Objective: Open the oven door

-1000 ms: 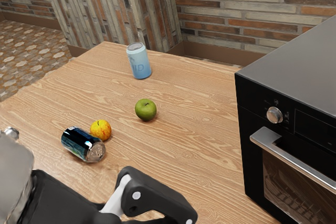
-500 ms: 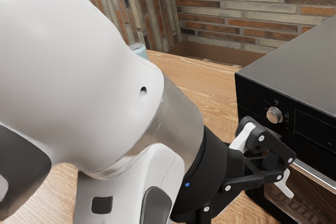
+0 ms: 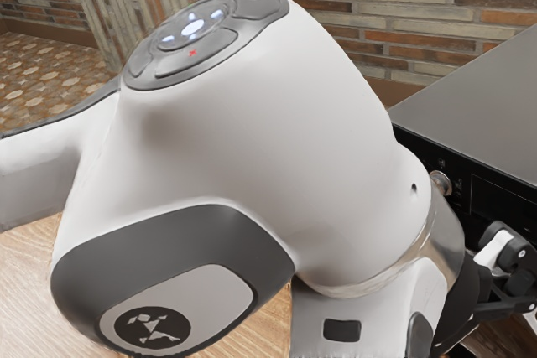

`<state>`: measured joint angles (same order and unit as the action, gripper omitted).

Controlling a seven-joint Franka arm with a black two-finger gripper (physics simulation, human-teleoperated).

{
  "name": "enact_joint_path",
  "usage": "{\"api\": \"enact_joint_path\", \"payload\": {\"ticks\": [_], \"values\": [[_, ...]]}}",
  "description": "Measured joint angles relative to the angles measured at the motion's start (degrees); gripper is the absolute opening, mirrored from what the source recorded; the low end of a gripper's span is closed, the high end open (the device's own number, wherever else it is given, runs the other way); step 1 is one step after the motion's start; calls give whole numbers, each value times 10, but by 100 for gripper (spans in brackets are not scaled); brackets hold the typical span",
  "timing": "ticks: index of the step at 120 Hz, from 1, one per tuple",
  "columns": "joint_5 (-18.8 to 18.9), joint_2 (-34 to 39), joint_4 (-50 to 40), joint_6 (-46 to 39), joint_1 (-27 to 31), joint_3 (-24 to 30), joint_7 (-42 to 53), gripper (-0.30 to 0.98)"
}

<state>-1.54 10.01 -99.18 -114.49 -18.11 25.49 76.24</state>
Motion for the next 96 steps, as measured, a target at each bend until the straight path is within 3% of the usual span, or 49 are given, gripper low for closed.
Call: {"api": "enact_joint_path", "payload": {"ticks": [96], "values": [[65,-103,64,-13,-3,-12,-66,69]]}}
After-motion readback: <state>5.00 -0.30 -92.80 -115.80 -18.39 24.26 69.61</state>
